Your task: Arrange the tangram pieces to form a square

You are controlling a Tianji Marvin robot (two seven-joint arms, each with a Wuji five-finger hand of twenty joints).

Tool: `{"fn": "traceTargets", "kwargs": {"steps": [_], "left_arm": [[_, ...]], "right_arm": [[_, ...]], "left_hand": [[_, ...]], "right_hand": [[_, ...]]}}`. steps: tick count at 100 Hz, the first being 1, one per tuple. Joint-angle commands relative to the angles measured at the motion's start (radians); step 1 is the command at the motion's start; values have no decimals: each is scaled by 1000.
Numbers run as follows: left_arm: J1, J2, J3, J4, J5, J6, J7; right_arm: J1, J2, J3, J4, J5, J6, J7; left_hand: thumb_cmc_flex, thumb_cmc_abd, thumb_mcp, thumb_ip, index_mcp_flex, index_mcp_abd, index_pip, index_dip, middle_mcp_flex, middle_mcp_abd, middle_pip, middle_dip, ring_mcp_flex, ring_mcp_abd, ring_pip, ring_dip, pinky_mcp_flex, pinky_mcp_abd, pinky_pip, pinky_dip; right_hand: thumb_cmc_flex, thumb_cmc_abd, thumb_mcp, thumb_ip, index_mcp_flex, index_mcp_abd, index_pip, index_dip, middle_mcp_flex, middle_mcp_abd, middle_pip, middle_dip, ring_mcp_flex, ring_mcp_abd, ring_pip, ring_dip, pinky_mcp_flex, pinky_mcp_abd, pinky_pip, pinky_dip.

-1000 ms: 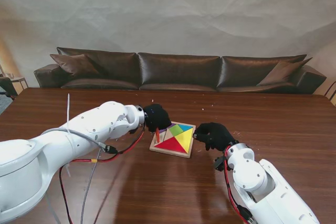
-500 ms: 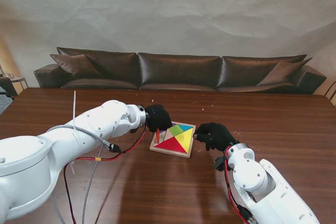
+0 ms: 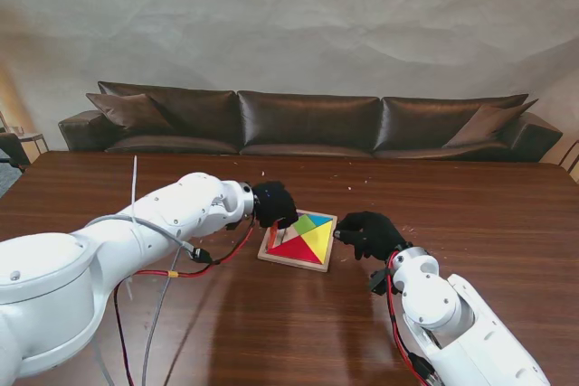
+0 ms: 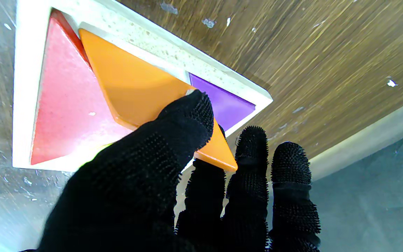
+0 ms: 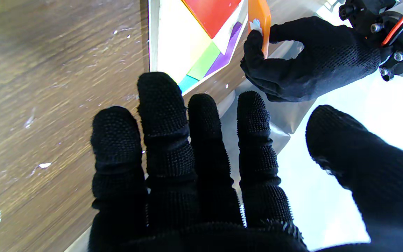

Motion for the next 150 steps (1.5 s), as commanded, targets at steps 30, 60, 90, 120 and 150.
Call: {"fn": "traceTargets", "kwargs": {"steps": [30,60,90,120,150], "left_arm": [[-3,-23,17,26,-8,-15,-17],[0,-27,16,34,-14,-15,-13],[0,-28,17,40,-17,-19,-14],[-1,-37,28,58,-17,-27,0],[-3,-44,34,67,-17,-30,5]], "right_arm": [[-1,-6,2,5,7,3,11],[0,-6,1,8,11,3,14],[2,-6,-1,10,13,5,16],[4,-6,-3,13,15,3,18],[6,-6,-3,16,17,3,17]], "left_hand": [[-13,77,45,40,49,12,-429,-131,-47,29,-30,-77,-58,30,-21,-19,-53,0,-28,-8],[-24,92,44,38,57,15,-464,-130,-56,42,-19,-93,-63,30,-18,-18,-57,-4,-27,-8],[-32,106,33,38,56,14,-459,-116,-59,39,-19,-91,-67,31,-17,-19,-63,-7,-25,-9],[-95,130,70,41,34,21,-481,-116,-112,51,7,-177,-87,36,-18,-19,-81,-6,-28,-6],[-135,153,97,51,13,43,-521,-126,-149,56,24,-260,-102,40,-22,-23,-92,-8,-32,-6]], "right_hand": [[22,5,-3,-20,5,-6,11,-9,7,13,4,1,22,-2,9,0,-111,16,35,1],[22,6,-2,-22,6,-4,14,-13,8,13,4,1,23,-4,9,0,-110,15,35,1],[21,7,-2,-22,6,-5,15,-16,7,14,3,1,22,-3,8,0,-110,17,35,0],[20,6,-2,-23,6,-6,16,-17,9,14,4,1,23,-3,9,0,-110,15,35,0],[21,7,-2,-22,6,-5,16,-18,9,14,3,1,22,-4,8,0,-110,16,36,0]]}}
